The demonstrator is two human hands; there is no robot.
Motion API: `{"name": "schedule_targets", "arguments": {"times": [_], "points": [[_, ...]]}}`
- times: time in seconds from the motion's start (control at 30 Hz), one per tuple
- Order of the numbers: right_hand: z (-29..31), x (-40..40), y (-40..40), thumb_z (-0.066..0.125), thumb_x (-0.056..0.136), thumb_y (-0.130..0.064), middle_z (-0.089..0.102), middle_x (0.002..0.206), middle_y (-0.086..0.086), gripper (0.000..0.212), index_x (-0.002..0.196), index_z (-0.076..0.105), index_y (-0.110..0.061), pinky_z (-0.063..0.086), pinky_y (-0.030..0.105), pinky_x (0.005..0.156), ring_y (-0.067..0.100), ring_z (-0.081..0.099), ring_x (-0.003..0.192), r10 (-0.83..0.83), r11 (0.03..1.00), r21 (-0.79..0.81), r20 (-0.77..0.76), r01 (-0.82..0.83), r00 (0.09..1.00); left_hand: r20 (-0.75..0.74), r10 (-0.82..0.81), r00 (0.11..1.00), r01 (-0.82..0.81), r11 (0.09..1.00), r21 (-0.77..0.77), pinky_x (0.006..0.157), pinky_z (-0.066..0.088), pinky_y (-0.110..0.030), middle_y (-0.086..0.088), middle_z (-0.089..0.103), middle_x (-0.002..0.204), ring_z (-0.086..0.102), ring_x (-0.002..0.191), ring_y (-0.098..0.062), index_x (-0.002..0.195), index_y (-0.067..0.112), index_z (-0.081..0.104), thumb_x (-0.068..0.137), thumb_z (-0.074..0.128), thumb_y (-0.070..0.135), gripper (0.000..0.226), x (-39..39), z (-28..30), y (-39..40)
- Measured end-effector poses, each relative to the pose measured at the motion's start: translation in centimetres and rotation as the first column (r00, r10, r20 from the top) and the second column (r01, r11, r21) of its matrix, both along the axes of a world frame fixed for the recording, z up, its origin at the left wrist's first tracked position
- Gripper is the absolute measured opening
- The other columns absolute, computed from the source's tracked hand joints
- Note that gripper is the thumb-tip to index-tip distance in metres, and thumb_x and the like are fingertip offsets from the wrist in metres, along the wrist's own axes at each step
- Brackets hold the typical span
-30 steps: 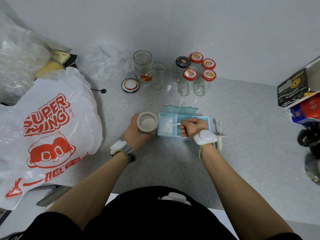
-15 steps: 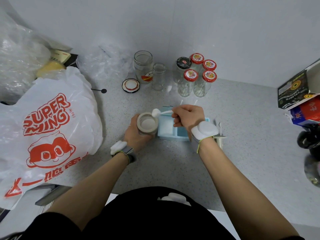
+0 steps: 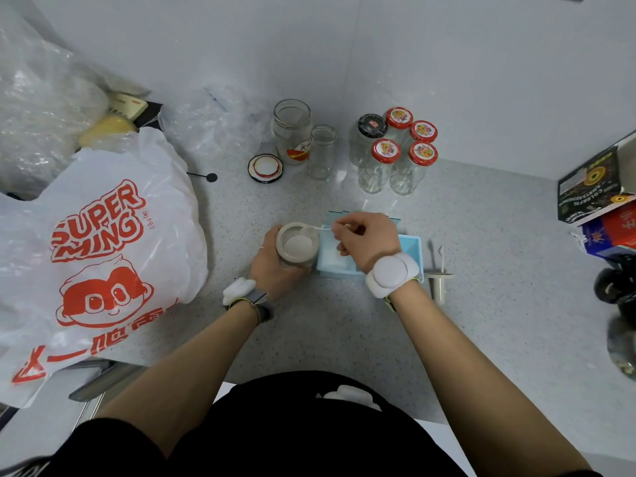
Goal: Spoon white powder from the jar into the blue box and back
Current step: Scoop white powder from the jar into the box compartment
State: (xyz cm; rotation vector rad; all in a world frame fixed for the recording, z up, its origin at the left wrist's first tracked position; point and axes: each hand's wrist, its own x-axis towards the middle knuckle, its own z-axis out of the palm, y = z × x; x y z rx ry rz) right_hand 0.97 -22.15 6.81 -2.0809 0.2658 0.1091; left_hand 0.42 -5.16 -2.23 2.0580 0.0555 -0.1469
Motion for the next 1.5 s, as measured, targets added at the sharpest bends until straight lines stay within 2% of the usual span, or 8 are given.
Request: {"name": "schedule_targets", "arguments": {"times": [0.13,0.4,0.5,0.6,0.7,0.87,1.1,1.5], "points": [[-0.8,0.1,-2.2,0.062,0.082,-0.018,0.07,0.066,0.011,0.014,0.073,0.071,-0.014,0.055,0.036,0.078,0.026,0.067,0.065,-0.079,0.985,-0.15,0.074,0.089,0.994,-0.004,-0.008,1.0,0.007,1.0,-0.006,0.086,0.041,-0.027,0.007,0.054,0.116,0.054,0.103,-0.014,0.131,0.023,0.042,0.071,0.082,0.04,0.074,-0.1,0.0,0.1],[-4.0,-0.1,-2.6,0.06,0.087,-0.017,0.073,0.089,0.016,0.017,0.091,0.075,-0.01,0.041,0.029,0.081,0.033,0.064,0.091,0.114,0.903,-0.407,-0.08,-0.137,0.99,-0.023,0.008,1.0,-0.007,0.999,0.032,0.094,0.045,-0.033,0.0,0.057,0.127,0.056,0.114,-0.021,0.136,0.022,0.04,0.072,0.083,0.035,0.078,0.1,-0.4,0.2],[-4.9,-0.2,-2.0,0.06,0.086,-0.017,0.073,0.082,0.016,0.018,0.086,0.075,-0.009,0.052,0.035,0.083,0.034,0.066,0.08,0.029,0.954,-0.291,-0.144,-0.071,0.989,-0.029,0.009,1.0,-0.008,0.999,0.046,0.094,0.046,-0.033,0.0,0.057,0.127,0.056,0.114,-0.022,0.136,0.022,0.039,0.071,0.083,0.037,0.08,0.1,-0.5,0.2],[-5.3,-0.7,-1.9,0.059,0.084,-0.009,0.065,0.064,0.015,0.019,0.07,0.072,-0.005,0.059,0.038,0.058,0.018,0.057,0.042,-0.191,0.981,-0.03,-0.204,0.189,0.96,-0.032,0.005,0.999,-0.004,0.999,0.043,0.092,0.045,-0.032,0.001,0.057,0.126,0.056,0.112,-0.021,0.134,0.024,0.04,0.071,0.083,0.037,0.078,0.2,-0.4,0.2],[-5.4,-0.8,-2.2,0.059,0.084,-0.002,0.059,0.058,0.014,0.025,0.06,0.065,-0.007,0.056,0.032,0.048,0.017,0.049,0.037,-0.32,0.906,0.185,-0.286,0.38,0.903,-0.021,0.002,1.0,-0.001,0.999,0.034,0.088,0.042,-0.026,0.008,0.055,0.119,0.054,0.105,-0.013,0.131,0.026,0.041,0.071,0.083,0.037,0.074,0.1,-0.2,0.2],[-4.8,-0.3,-2.7,0.054,0.087,0.006,0.051,0.038,0.002,0.026,0.063,0.056,-0.001,0.047,0.021,0.036,0.011,0.042,0.028,-0.342,0.79,0.382,-0.374,0.479,0.862,-0.007,-0.001,1.0,0.001,1.0,0.02,0.085,0.04,-0.024,0.01,0.054,0.115,0.052,0.101,-0.009,0.129,0.026,0.042,0.072,0.083,0.035,0.071,0.0,0.1,0.1],[-4.4,-0.3,-2.7,0.055,0.088,0.002,0.053,0.059,0.012,0.023,0.066,0.059,-0.002,0.049,0.021,0.037,0.009,0.045,0.03,-0.334,0.796,0.397,-0.341,0.456,0.879,-0.012,0.0,1.0,0.001,1.0,0.029,0.089,0.043,-0.028,0.007,0.055,0.119,0.051,0.104,-0.011,0.133,0.024,0.04,0.071,0.084,0.035,0.076,0.0,0.0,0.1],[-0.5,0.0,-2.3,0.055,0.086,0.002,0.056,0.04,-0.003,0.022,0.066,0.061,-0.001,0.049,0.02,0.037,0.008,0.047,0.031,-0.325,0.794,0.459,-0.233,0.398,0.917,-0.024,0.009,1.0,-0.009,1.0,0.023,0.086,0.043,-0.028,0.01,0.054,0.115,0.054,0.103,-0.012,0.132,0.024,0.042,0.071,0.083,0.035,0.075,0.0,-0.2,0.1]]}}
